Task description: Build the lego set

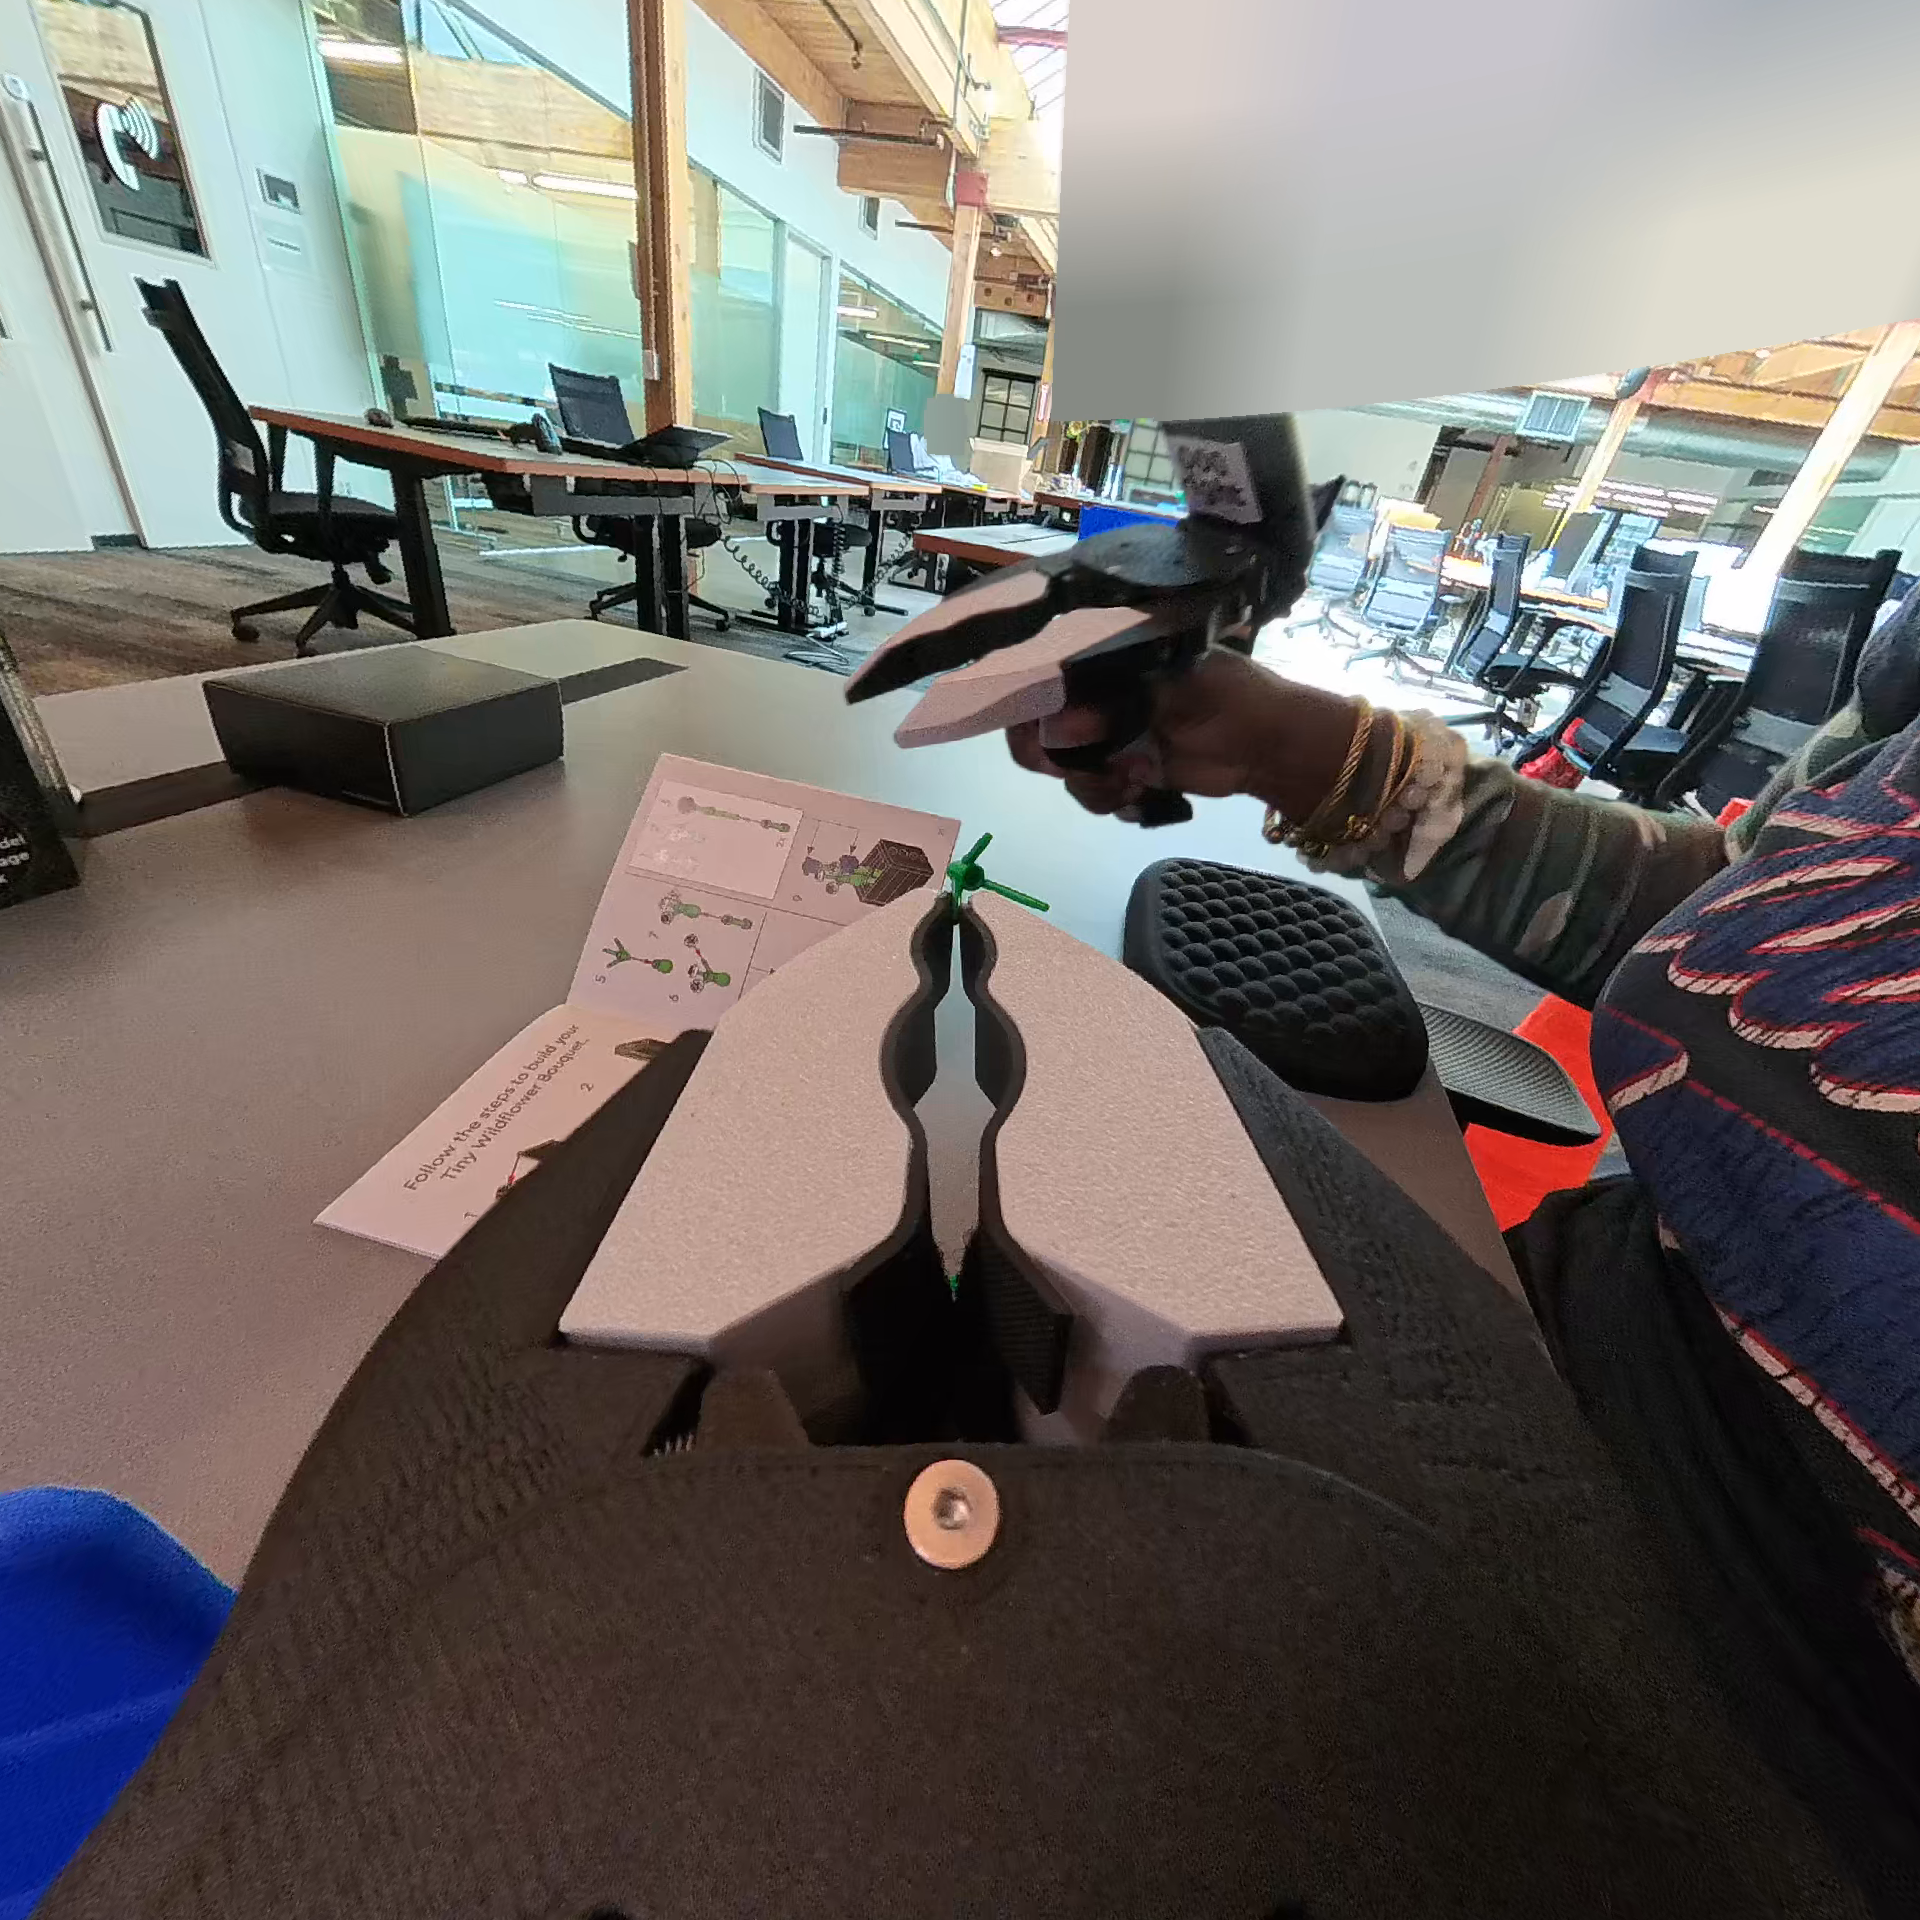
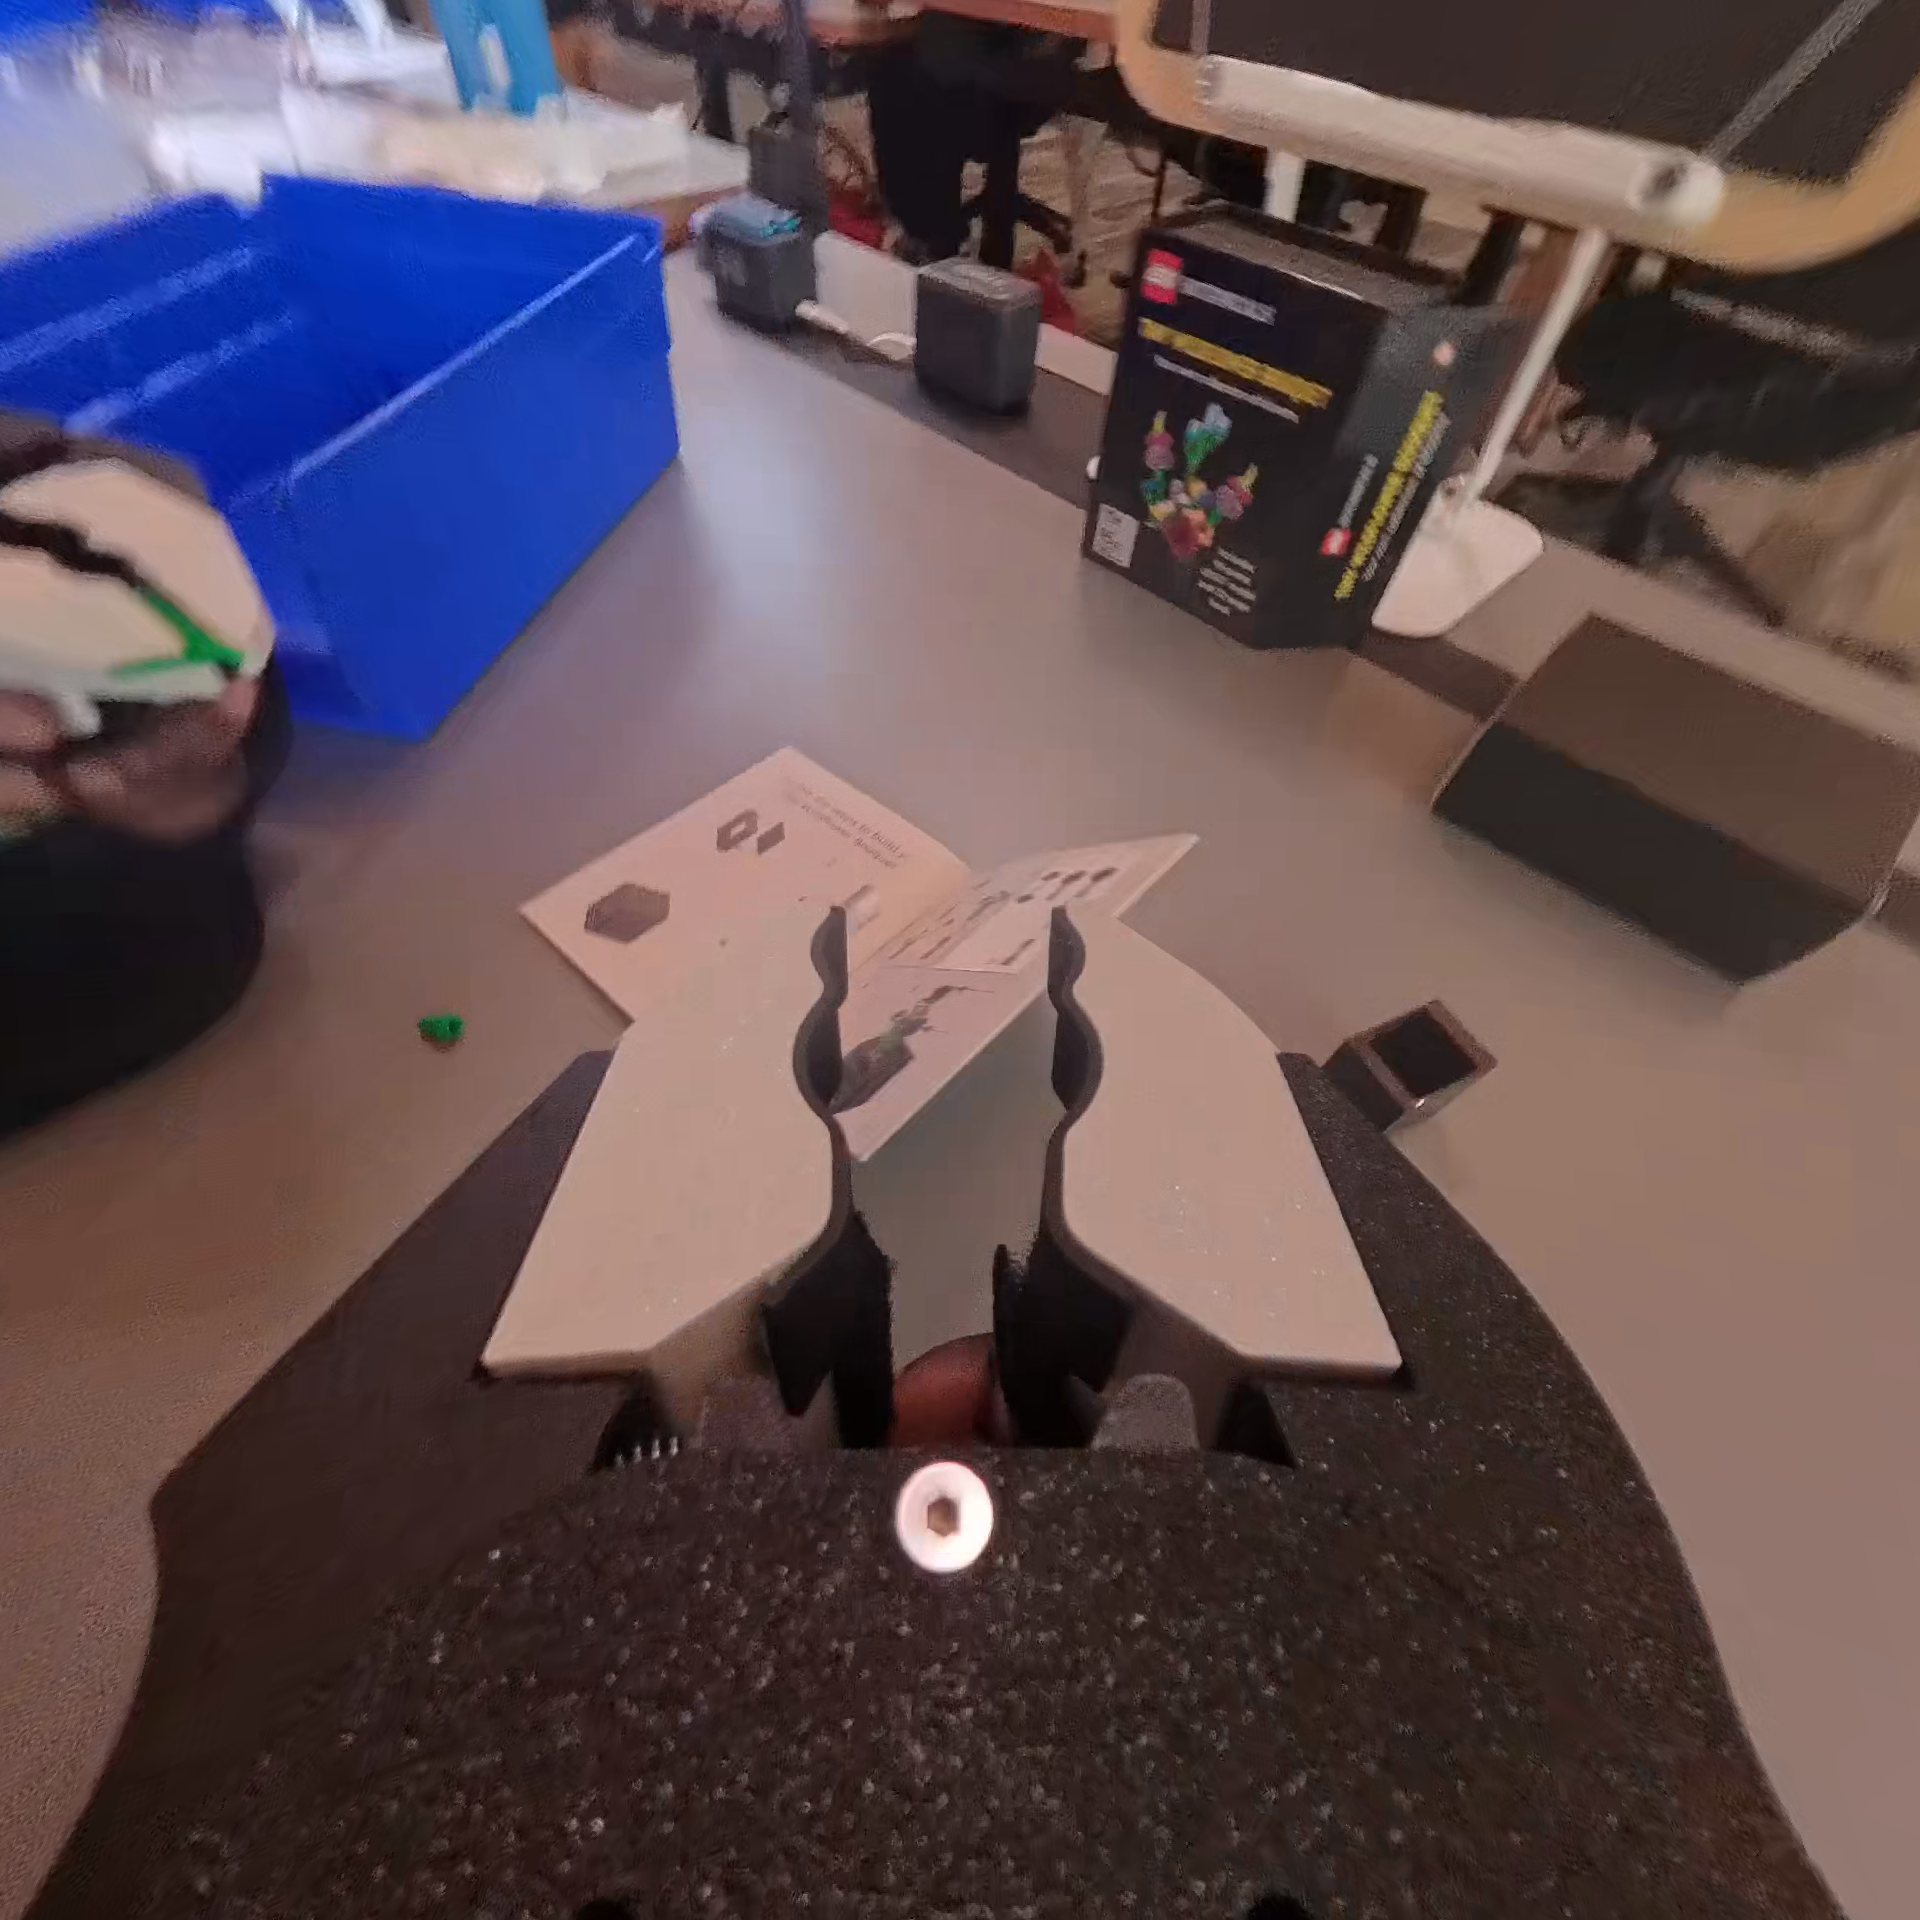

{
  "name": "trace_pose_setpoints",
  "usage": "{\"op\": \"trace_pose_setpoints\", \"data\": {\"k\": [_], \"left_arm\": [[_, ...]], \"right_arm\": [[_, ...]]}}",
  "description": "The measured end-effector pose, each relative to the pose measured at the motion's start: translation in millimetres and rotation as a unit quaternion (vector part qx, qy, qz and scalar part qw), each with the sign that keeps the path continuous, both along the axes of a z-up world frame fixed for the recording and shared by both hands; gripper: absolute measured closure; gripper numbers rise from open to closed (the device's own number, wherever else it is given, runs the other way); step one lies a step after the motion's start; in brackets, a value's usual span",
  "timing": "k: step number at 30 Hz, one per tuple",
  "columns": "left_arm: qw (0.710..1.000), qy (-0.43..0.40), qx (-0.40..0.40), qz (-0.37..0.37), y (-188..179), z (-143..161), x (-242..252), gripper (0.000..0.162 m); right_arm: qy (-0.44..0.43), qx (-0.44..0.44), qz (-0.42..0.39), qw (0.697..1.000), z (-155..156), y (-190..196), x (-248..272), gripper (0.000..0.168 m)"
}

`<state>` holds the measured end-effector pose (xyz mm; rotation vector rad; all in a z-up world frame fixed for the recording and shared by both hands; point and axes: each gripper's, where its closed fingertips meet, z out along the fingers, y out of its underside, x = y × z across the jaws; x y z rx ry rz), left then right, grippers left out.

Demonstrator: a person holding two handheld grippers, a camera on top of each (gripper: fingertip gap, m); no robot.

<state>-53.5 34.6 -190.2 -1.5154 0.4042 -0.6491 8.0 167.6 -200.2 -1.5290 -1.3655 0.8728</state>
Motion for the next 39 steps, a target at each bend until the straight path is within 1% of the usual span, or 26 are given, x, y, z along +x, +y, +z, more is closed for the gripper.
{"op": "trace_pose_setpoints", "data": {"k": [1, 3, 7, 9, 11, 13, 16, 19, 21, 25, 28, 30, 32, 34, 37, 39], "left_arm": [[1.000, 0.003, -0.004, 0.000, 0.1, -1.1, -0.2, 0.161], [1.000, 0.015, -0.012, -0.001, 0.1, -4.0, 0.3, 0.161], [0.998, 0.047, -0.038, -0.009, 0.1, -13.0, 4.8, 0.161], [0.992, 0.087, -0.088, -0.017, 0.9, -28.6, 8.2, 0.161], [0.975, 0.162, -0.153, -0.014, 2.8, -51.4, 8.0, 0.161], [0.954, 0.227, -0.193, -0.020, 5.1, -68.1, 11.4, 0.161], [0.940, 0.265, -0.208, -0.061, 11.0, -80.9, 34.2, 0.161], [0.912, 0.326, -0.236, -0.075, 15.4, -103.4, 41.7, 0.160], [0.902, 0.342, -0.250, -0.086, 13.9, -112.6, 45.1, 0.160], [0.896, 0.354, -0.254, -0.085, 11.6, -119.5, 44.5, 0.159], [0.897, 0.352, -0.254, -0.078, 11.0, -116.0, 41.1, 0.142], [0.903, 0.340, -0.253, -0.072, 8.3, -108.4, 37.8, 0.138], [0.906, 0.333, -0.254, -0.064, 4.0, -101.4, 31.9, 0.138], [0.902, 0.339, -0.262, -0.052, -0.3, -99.3, 23.8, 0.138], [0.884, 0.368, -0.288, -0.019, -5.4, -103.5, 7.8, 0.138], [0.873, 0.377, -0.308, -0.009, -9.6, -108.8, 3.6, 0.142]], "right_arm": [[-0.013, 0.024, 0.014, 1.000, -0.4, -6.5, -0.2, 0.131], [-0.029, 0.043, 0.029, 0.998, -4.9, -15.0, 0.5, 0.131], [-0.021, 0.016, 0.055, 0.998, -12.6, -27.5, 4.3, 0.135], [-0.016, 0.012, 0.050, 0.999, -13.0, -26.9, 8.2, 0.137], [-0.014, 0.008, 0.044, 0.999, -13.0, -25.3, 12.0, 0.140], [-0.012, 0.004, 0.042, 0.999, -13.7, -24.8, 14.9, 0.141], [-0.006, -0.001, 0.040, 0.999, -15.0, -25.7, 16.9, 0.142], [-0.003, -0.005, 0.040, 0.999, -16.4, -27.5, 18.7, 0.142], [-0.001, -0.005, 0.040, 0.999, -17.4, -28.0, 20.5, 0.142], [-0.001, -0.014, 0.038, 0.999, -21.4, -26.9, 23.8, 0.143], [0.000, -0.018, 0.039, 0.999, -23.1, -26.9, 25.3, 0.143], [0.002, -0.018, 0.038, 0.999, -23.3, -26.8, 26.3, 0.143], [0.001, -0.019, 0.037, 0.999, -24.4, -26.1, 27.5, 0.143], [0.000, -0.022, 0.036, 0.999, -26.2, -25.6, 28.0, 0.143], [0.000, -0.024, 0.036, 0.999, -27.5, -25.2, 27.9, 0.143], [0.001, -0.025, 0.036, 0.999, -27.4, -25.7, 27.3, 0.143]]}}
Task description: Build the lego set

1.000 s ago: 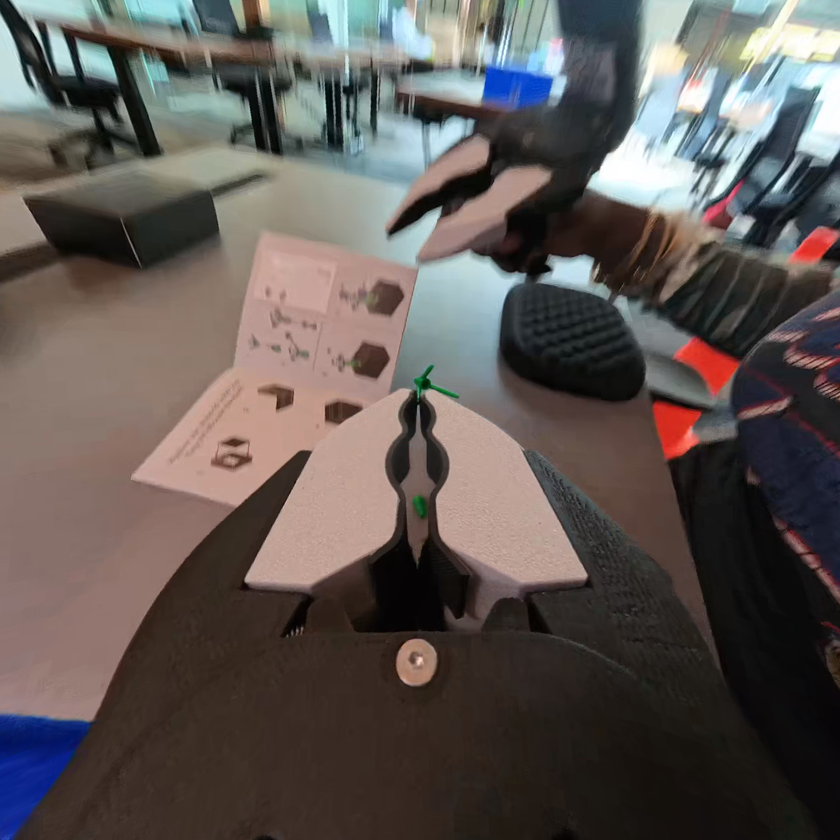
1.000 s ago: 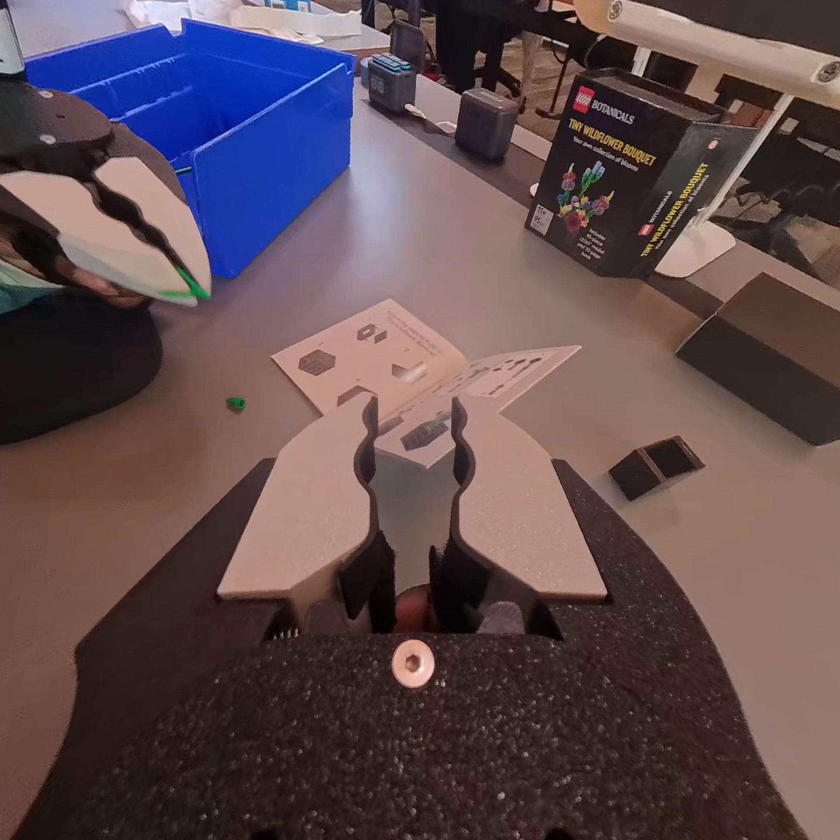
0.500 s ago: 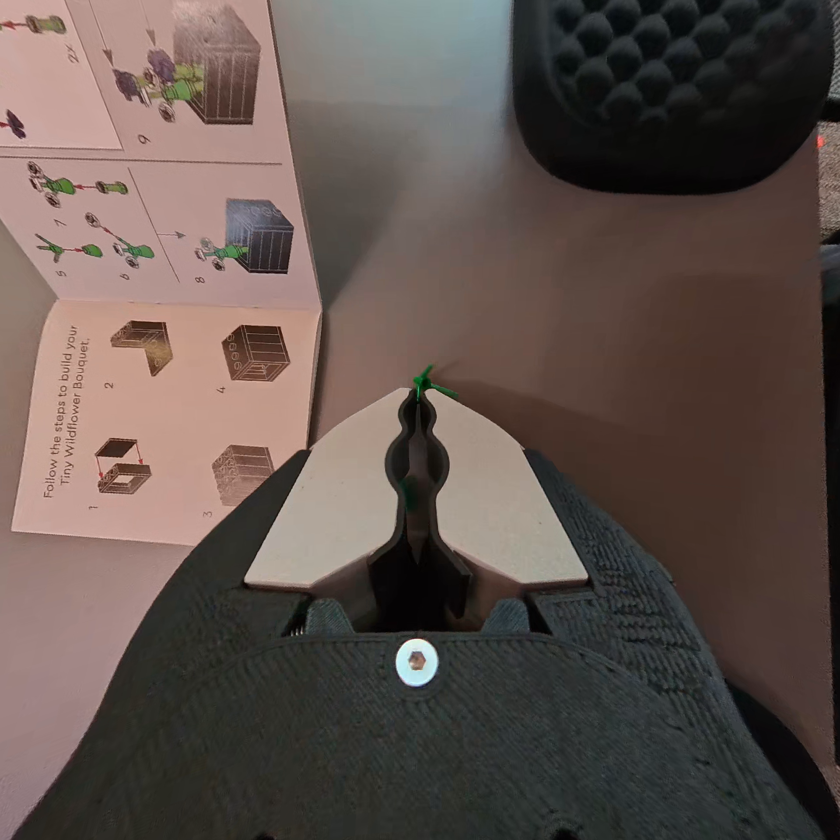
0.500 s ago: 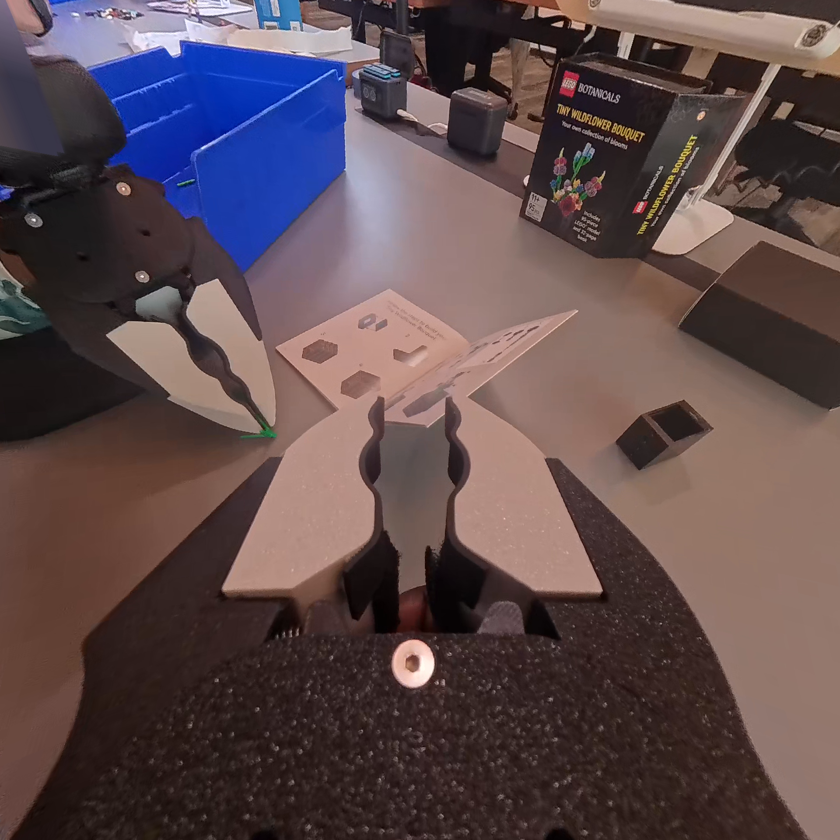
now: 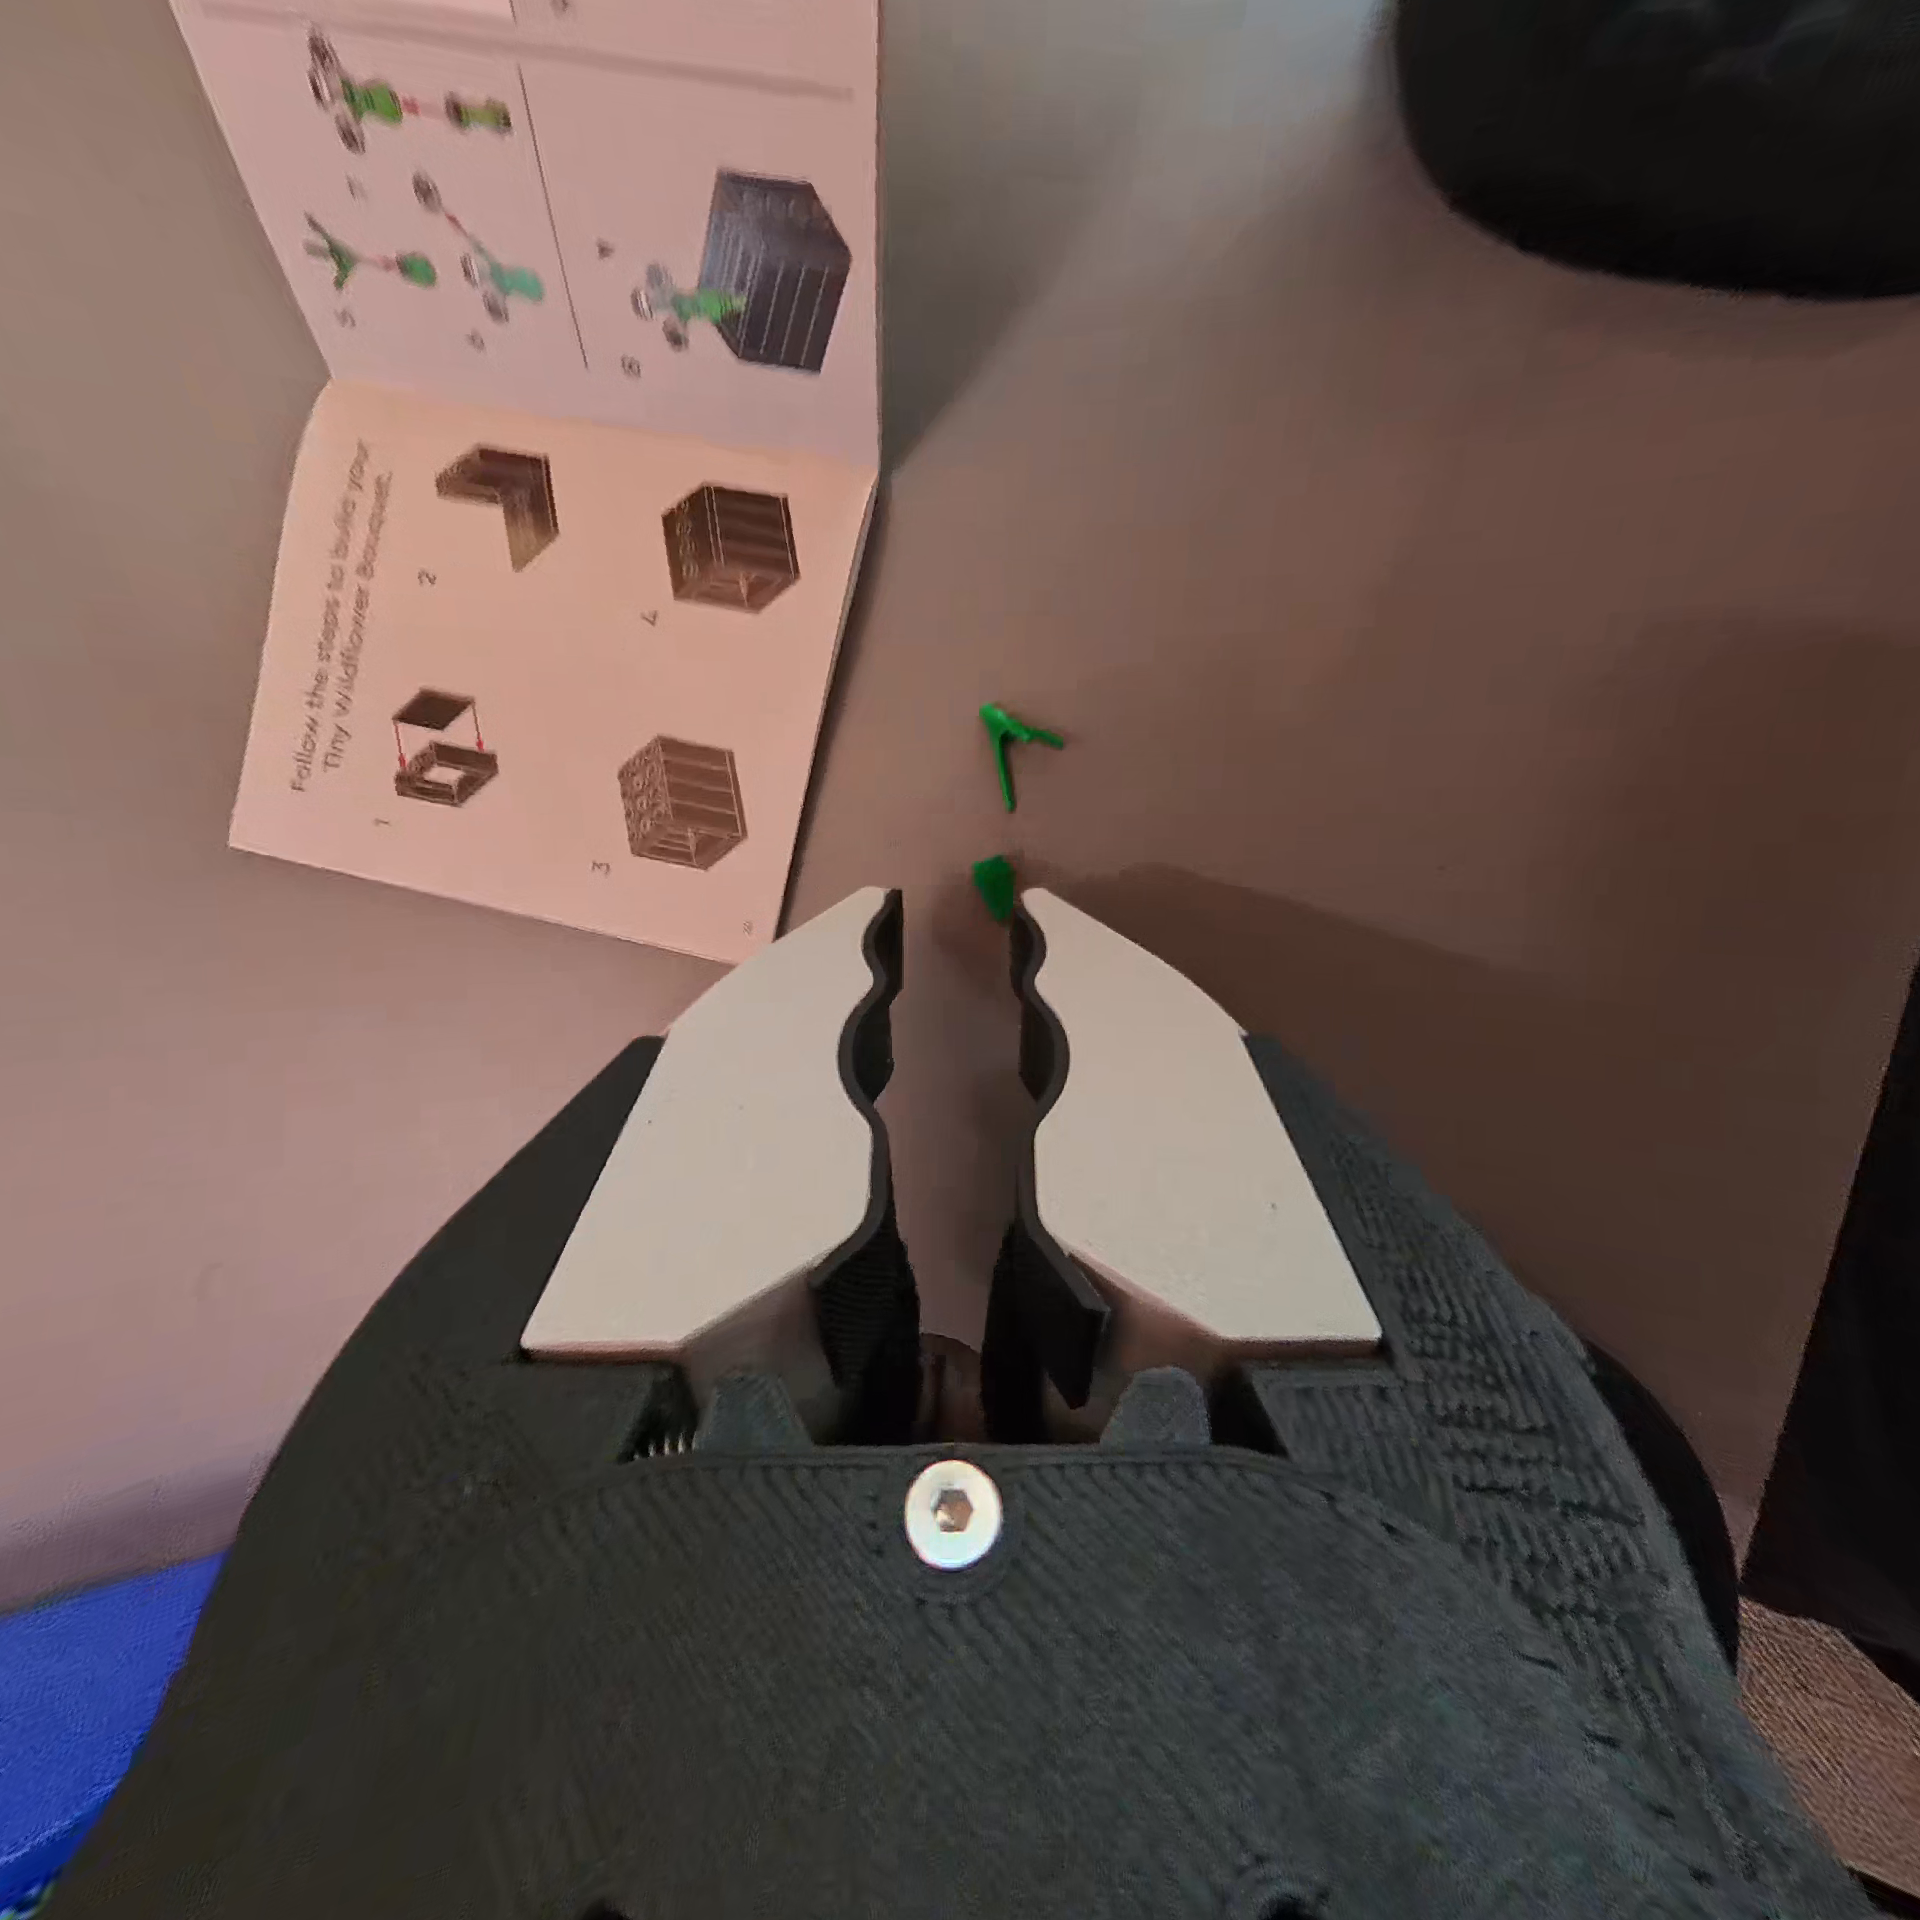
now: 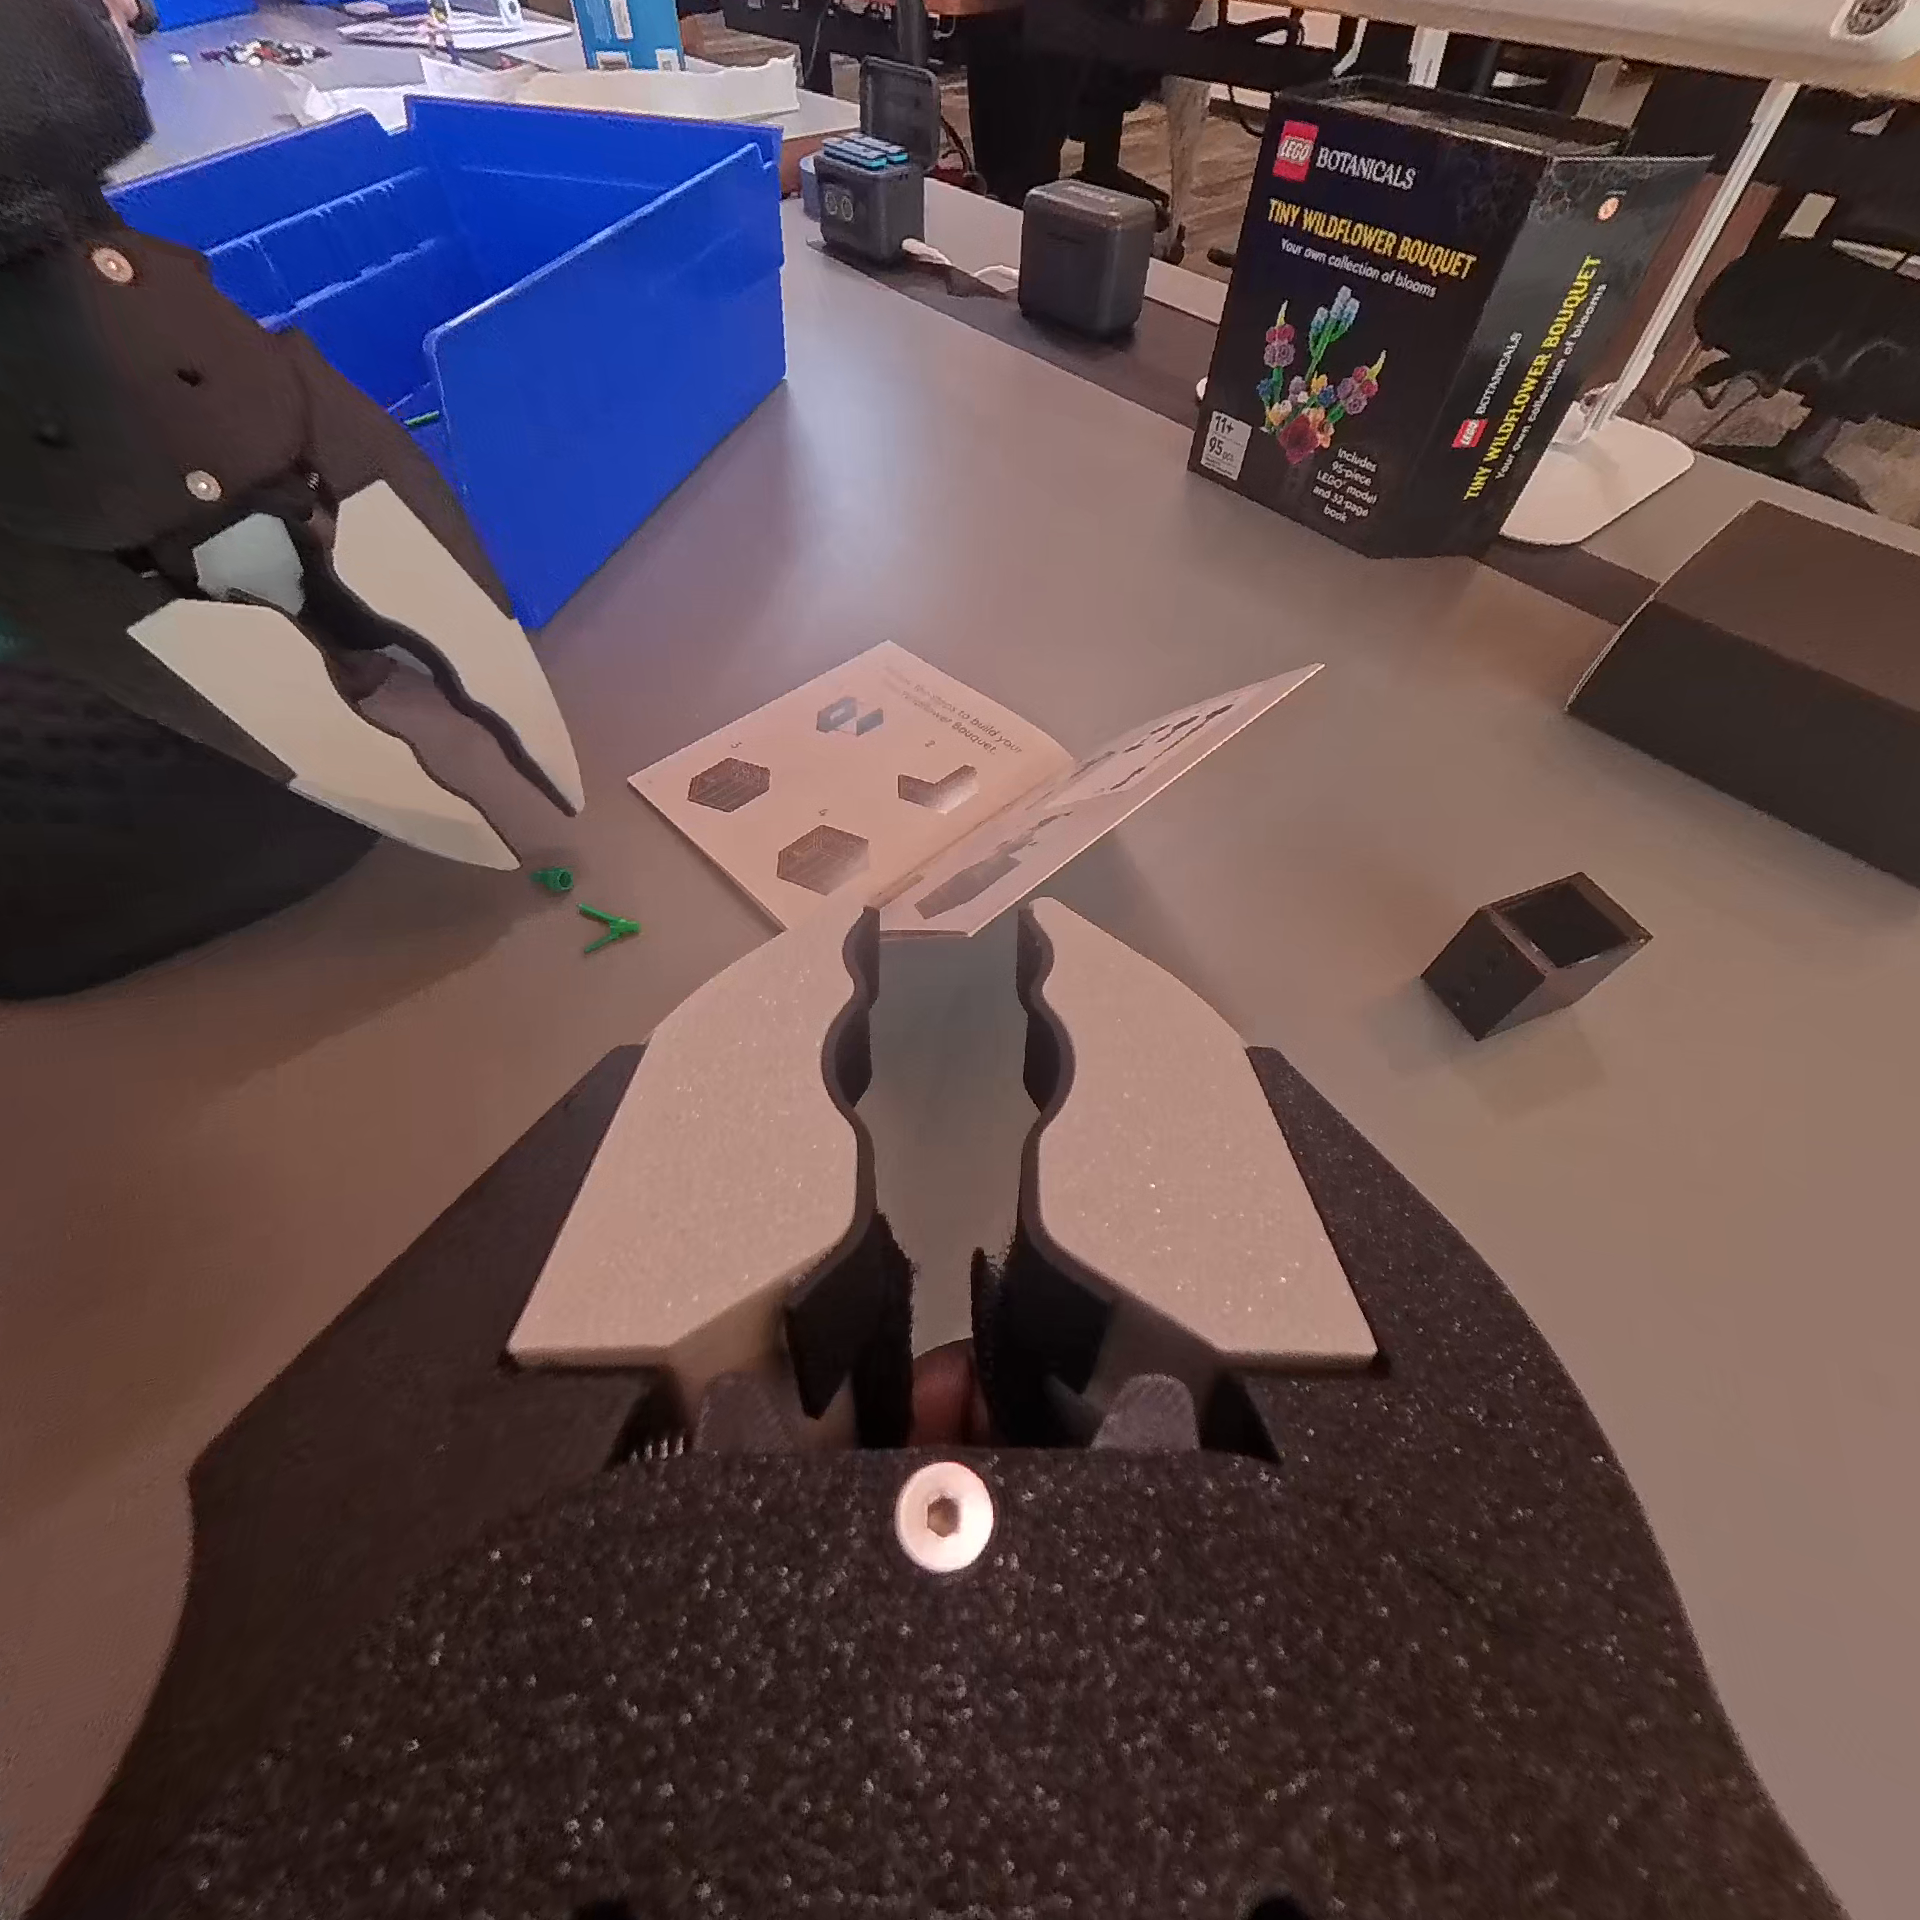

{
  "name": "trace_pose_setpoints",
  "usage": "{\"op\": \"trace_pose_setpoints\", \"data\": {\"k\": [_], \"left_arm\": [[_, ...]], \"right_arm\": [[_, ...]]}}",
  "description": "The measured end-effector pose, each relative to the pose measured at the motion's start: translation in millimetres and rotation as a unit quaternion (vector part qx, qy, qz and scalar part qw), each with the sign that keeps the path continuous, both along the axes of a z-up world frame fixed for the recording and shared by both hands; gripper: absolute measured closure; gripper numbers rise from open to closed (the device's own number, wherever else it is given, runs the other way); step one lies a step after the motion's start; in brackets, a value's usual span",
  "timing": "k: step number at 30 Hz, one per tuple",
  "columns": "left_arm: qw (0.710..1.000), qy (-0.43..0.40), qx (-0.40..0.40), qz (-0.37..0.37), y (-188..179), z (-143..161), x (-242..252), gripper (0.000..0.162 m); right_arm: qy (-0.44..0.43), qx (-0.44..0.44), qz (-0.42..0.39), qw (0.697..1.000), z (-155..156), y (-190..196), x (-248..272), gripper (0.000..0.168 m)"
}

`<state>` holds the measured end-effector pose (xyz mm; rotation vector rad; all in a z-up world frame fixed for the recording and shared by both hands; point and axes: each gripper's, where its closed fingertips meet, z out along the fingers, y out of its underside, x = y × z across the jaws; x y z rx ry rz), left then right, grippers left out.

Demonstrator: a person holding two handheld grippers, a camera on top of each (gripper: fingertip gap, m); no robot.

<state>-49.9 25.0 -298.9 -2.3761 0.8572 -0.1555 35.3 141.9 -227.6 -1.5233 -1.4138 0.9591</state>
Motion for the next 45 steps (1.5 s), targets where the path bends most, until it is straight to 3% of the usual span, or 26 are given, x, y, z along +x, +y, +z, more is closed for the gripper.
{"op": "trace_pose_setpoints", "data": {"k": [11, 18, 24, 30, 36, 41, 45], "left_arm": [[0.998, -0.050, -0.034, 0.008, -3.1, -11.0, 12.4, 0.154], [0.991, -0.125, 0.021, -0.039, 13.7, 23.3, 62.0, 0.155], [0.994, -0.088, -0.023, -0.058, 26.8, -6.8, 87.6, 0.154], [0.995, -0.083, -0.027, -0.058, 24.9, -9.5, 88.6, 0.147], [0.989, -0.142, 0.007, -0.037, 16.4, 13.9, 69.9, 0.141], [0.994, -0.103, 0.019, 0.028, 12.8, 13.9, 28.7, 0.140], [0.995, -0.082, 0.015, 0.047, 12.3, 5.2, 23.4, 0.142]], "right_arm": [[-0.009, 0.005, 0.003, 1.000, -3.1, -0.3, 0.4, 0.143], [-0.007, -0.002, 0.003, 1.000, -5.0, -0.9, -0.1, 0.143], [-0.007, 0.008, 0.003, 1.000, -1.9, -2.1, 1.7, 0.143], [-0.005, -0.001, -0.002, 1.000, -3.9, 1.8, 5.1, 0.143], [-0.007, 0.002, 0.005, 1.000, -4.5, -0.8, 3.5, 0.143], [-0.005, 0.003, 0.011, 1.000, -3.7, -3.0, -1.5, 0.143], [-0.004, 0.007, 0.016, 1.000, -1.8, -6.5, -6.3, 0.143]]}}
